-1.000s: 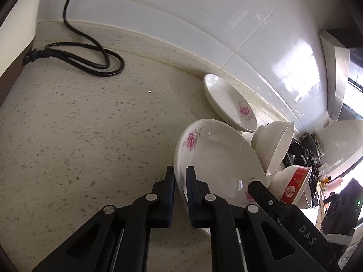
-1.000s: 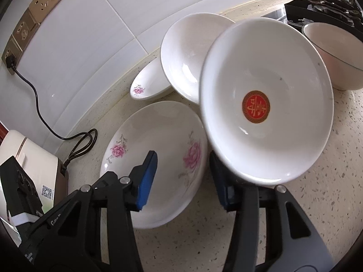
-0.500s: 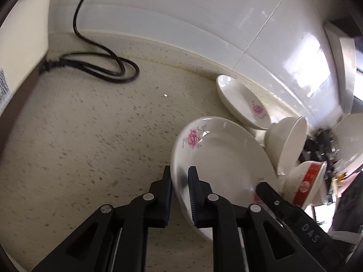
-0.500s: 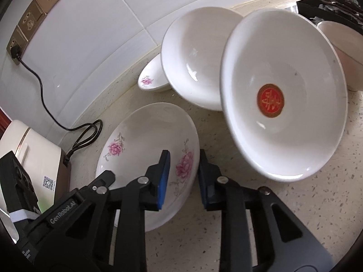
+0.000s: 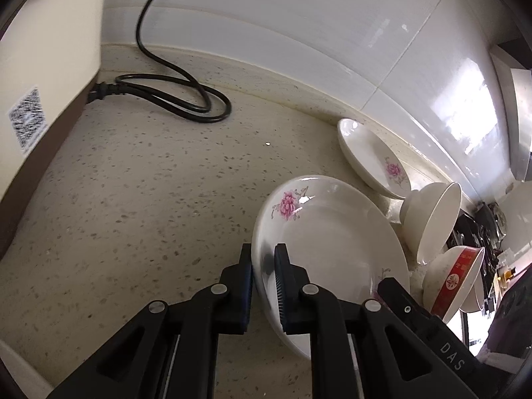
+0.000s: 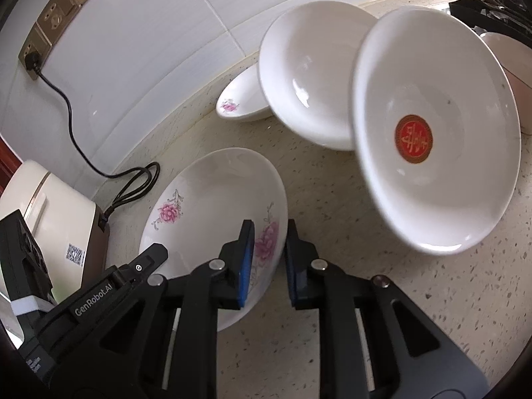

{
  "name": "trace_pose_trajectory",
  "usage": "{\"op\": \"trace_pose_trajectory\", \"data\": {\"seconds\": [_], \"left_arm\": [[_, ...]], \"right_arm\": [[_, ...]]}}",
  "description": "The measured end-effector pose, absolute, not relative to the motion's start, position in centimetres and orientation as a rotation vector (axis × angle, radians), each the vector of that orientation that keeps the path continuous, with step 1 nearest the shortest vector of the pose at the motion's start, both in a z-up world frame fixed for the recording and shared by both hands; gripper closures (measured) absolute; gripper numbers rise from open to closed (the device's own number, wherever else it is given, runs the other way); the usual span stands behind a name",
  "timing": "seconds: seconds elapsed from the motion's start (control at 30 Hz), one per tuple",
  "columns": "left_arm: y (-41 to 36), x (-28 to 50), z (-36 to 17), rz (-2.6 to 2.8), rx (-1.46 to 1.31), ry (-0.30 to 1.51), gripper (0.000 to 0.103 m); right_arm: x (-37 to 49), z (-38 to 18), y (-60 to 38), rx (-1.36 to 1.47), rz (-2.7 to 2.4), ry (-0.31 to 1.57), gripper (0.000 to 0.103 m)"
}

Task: Organize plates and bowls

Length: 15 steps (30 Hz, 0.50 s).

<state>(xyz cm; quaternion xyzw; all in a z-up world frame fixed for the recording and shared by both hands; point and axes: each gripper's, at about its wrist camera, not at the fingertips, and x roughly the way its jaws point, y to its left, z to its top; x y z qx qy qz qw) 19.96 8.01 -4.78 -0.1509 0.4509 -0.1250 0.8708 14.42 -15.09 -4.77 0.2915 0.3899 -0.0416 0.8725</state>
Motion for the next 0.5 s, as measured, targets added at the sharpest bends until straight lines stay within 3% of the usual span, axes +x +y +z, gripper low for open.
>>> {"op": "trace_pose_trajectory", "data": {"seconds": [0.5], "left_arm": [[9.0, 17.1, -4.0, -0.195, -0.356, 0.908, 0.091]], "right_arm": [[13.4, -3.7, -14.3, 0.547, 0.019, 0.843, 0.082]]}}
